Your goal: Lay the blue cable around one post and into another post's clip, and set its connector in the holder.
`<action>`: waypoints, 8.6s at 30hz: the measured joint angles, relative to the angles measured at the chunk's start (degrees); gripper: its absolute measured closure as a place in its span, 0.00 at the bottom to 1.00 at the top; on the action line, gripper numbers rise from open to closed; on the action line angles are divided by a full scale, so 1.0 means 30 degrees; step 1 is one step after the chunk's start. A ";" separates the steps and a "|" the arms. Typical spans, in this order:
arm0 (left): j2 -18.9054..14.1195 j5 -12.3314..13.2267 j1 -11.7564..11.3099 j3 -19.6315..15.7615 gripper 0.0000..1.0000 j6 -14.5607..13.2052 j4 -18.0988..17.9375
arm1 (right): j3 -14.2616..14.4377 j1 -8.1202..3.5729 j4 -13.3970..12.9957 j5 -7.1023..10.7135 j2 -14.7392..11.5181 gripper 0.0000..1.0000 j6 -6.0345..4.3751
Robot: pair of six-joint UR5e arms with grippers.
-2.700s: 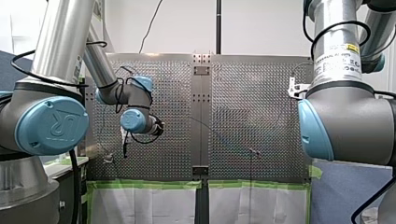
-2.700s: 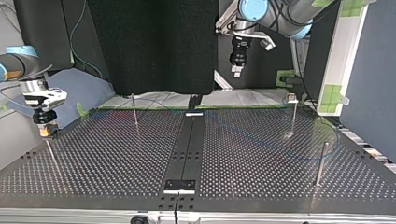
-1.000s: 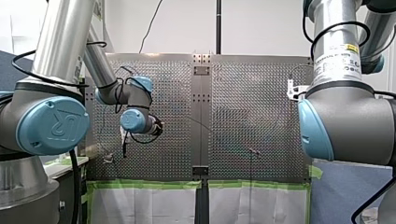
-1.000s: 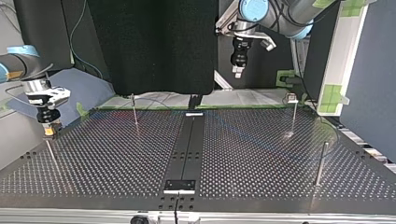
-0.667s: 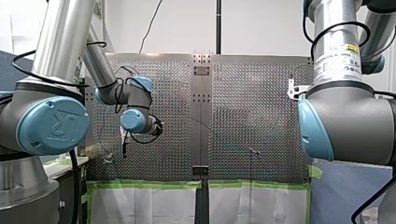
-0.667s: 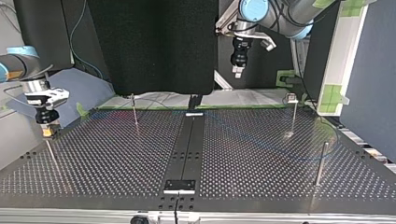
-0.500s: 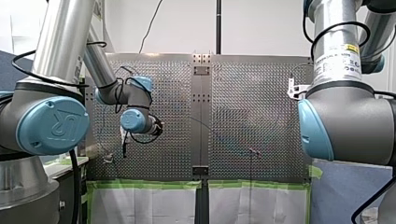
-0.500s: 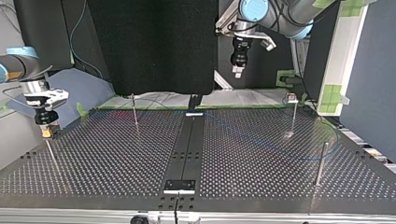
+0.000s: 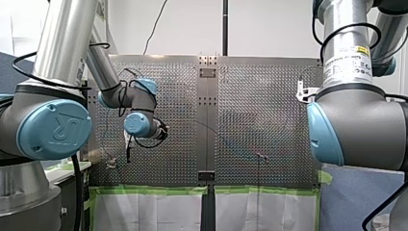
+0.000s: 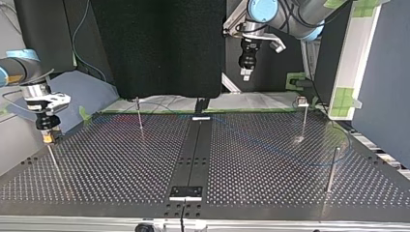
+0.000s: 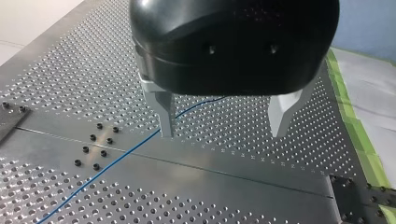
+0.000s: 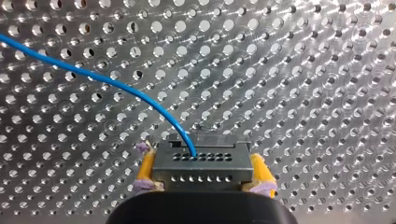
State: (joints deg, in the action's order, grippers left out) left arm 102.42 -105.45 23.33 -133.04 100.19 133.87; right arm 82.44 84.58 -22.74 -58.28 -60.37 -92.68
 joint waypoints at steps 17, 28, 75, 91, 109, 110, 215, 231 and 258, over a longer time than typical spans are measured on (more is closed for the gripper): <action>0.0000 0.0039 0.0000 -0.0003 0.00 0.0007 -0.0002 | -0.0203 -0.0016 -0.0001 0.0000 0.0116 1.00 -0.0135; 0.0000 0.0036 0.0001 -0.0001 0.00 0.0006 -0.0010 | -0.0249 -0.0024 0.0001 -0.0007 0.0232 1.00 -0.0170; 0.0000 -0.0005 0.0003 0.0000 0.00 0.0000 0.0000 | -0.0495 0.0184 -0.0132 -0.0057 0.0314 0.01 -0.0608; -0.0003 -0.0016 0.0014 0.0000 0.00 0.0001 0.0078 | -0.0480 0.0179 -0.0022 -0.0056 0.0321 0.01 -0.0578; -0.0001 -0.0019 -0.0004 0.0000 0.00 0.0000 0.0088 | -0.0481 0.0209 -0.0032 -0.0070 0.0313 0.01 -0.0583; 0.0000 -0.0019 -0.0003 0.0000 0.00 0.0000 0.0088 | -0.0480 0.0208 -0.0024 -0.0099 0.0316 0.01 -0.0590; -0.0004 0.0502 0.0156 0.0483 0.00 0.0004 -0.0553 | 0.5479 0.5895 -0.0688 -1.0535 -0.4755 0.01 0.0614; -0.0002 0.0173 0.0025 0.0528 0.00 0.0058 -0.0539 | 0.5503 0.8718 -0.0668 -1.2319 -0.3227 0.01 0.1611; -0.0003 -0.0289 -0.0248 0.0529 0.00 0.0068 -0.0302 | 0.5569 1.3543 -0.1335 -1.3765 -0.2247 0.01 0.1653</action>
State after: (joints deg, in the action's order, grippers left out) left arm 102.41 -106.32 22.58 -131.46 100.39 132.96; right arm 99.15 125.21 -26.74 -99.57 -67.11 -87.72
